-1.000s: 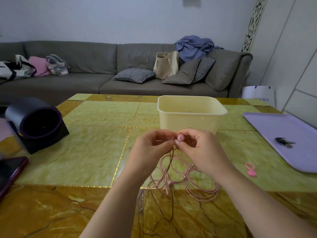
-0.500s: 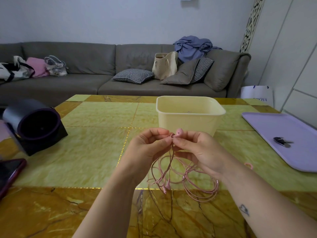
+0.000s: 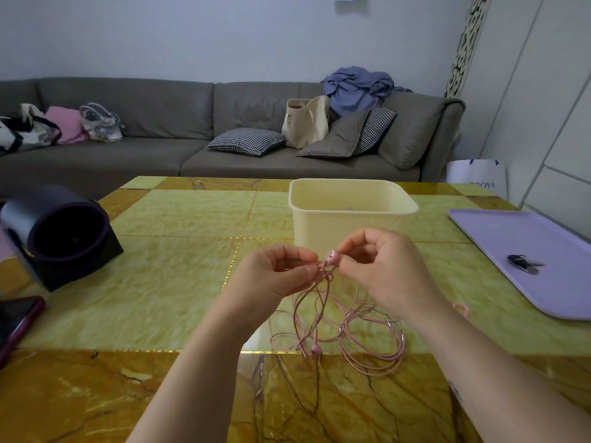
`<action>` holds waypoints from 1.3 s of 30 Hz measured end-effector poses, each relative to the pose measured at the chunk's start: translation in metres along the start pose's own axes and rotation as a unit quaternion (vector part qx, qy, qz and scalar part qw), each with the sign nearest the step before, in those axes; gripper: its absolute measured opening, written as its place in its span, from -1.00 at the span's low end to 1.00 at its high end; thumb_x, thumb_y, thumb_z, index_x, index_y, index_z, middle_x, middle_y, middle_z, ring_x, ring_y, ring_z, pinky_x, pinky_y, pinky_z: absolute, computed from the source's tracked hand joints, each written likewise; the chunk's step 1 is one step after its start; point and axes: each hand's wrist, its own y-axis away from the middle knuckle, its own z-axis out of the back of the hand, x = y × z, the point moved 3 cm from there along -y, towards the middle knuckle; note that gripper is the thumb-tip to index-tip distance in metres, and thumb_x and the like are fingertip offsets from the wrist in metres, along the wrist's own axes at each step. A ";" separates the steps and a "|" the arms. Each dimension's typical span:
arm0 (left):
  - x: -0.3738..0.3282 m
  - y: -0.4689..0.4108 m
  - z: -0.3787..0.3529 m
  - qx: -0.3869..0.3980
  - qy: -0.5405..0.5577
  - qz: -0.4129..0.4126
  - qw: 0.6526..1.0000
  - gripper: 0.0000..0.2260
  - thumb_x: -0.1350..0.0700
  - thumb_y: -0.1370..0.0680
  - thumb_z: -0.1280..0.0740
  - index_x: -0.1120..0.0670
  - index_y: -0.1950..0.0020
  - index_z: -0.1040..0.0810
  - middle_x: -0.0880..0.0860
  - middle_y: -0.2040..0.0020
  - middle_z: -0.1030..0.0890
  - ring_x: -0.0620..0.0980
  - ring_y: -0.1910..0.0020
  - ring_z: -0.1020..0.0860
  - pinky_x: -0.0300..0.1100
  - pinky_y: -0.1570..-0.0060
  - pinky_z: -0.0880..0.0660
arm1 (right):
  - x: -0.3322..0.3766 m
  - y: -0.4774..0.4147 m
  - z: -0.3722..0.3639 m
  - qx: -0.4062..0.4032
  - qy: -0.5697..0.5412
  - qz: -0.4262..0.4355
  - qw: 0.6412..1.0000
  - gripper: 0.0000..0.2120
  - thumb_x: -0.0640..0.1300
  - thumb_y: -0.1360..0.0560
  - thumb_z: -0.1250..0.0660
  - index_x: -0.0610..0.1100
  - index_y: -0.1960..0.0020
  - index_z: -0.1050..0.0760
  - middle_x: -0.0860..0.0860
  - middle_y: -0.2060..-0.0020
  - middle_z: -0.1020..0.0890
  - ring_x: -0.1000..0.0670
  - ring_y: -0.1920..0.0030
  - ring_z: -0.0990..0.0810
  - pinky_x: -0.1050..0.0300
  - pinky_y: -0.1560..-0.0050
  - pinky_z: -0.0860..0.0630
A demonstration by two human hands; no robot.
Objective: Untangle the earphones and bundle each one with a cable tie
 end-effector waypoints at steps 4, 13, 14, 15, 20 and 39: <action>-0.006 0.002 0.005 -0.028 -0.139 -0.036 0.989 -0.89 0.28 -0.43 -0.44 0.08 0.15 -0.63 0.02 0.23 -0.69 -0.08 0.18 -0.64 -0.18 -0.04 -0.57 | -0.003 -0.002 -0.001 0.001 -0.060 0.010 0.998 -0.86 -0.31 -0.43 -0.41 -0.10 0.16 -0.53 0.05 0.33 -0.67 0.09 0.24 -0.65 0.25 0.16 -0.58; -0.003 0.004 0.005 -0.059 -0.231 -0.029 0.971 -0.95 0.18 -0.41 -0.46 0.03 0.21 -0.64 0.00 0.32 -0.66 0.09 0.25 -0.60 0.11 0.00 -0.53 | -0.001 0.003 -0.008 0.020 0.032 0.124 0.992 -0.87 -0.29 -0.42 -0.43 -0.10 0.20 -0.54 0.10 0.33 -0.62 0.16 0.27 -0.58 0.33 0.18 -0.51; -0.001 0.003 0.006 -0.059 -0.203 -0.020 0.977 -0.95 0.19 -0.41 -0.46 0.05 0.19 -0.63 -0.02 0.35 -0.64 0.03 0.27 -0.59 0.10 -0.02 -0.54 | 0.002 0.004 -0.008 0.003 0.064 0.176 0.982 -0.88 -0.30 -0.41 -0.44 -0.12 0.20 -0.55 0.10 0.31 -0.62 0.16 0.25 -0.58 0.36 0.17 -0.50; 0.002 0.001 0.006 -0.059 -0.166 -0.009 0.984 -0.94 0.22 -0.43 -0.45 0.08 0.16 -0.62 -0.01 0.36 -0.63 -0.02 0.28 -0.59 0.07 -0.04 -0.55 | 0.003 0.006 -0.008 -0.011 0.096 0.224 0.970 -0.88 -0.30 -0.40 -0.45 -0.13 0.20 -0.55 0.09 0.29 -0.62 0.15 0.22 -0.58 0.37 0.16 -0.50; 0.007 -0.004 0.006 -0.075 0.071 0.032 0.994 -0.91 0.35 -0.52 -0.31 0.19 0.07 -0.56 0.06 0.21 -0.61 -0.10 0.32 -0.56 -0.20 0.16 -0.61 | -0.006 0.005 -0.011 0.008 0.030 0.178 0.984 -0.85 -0.28 -0.42 -0.43 -0.09 0.08 -0.54 0.10 0.17 -0.63 0.16 0.10 -0.60 0.32 0.04 -0.53; -0.004 -0.003 0.013 -0.042 0.254 -0.010 0.966 -0.75 0.41 -0.53 -0.20 0.16 -0.07 -0.55 0.03 0.20 -0.53 -0.08 0.21 -0.58 -0.10 0.04 -0.61 | -0.019 0.004 -0.027 0.113 -0.114 -0.104 0.982 -0.88 -0.13 -0.54 -0.31 -0.12 0.11 -0.60 0.06 0.45 -0.56 0.20 0.53 -0.36 0.40 0.47 -0.29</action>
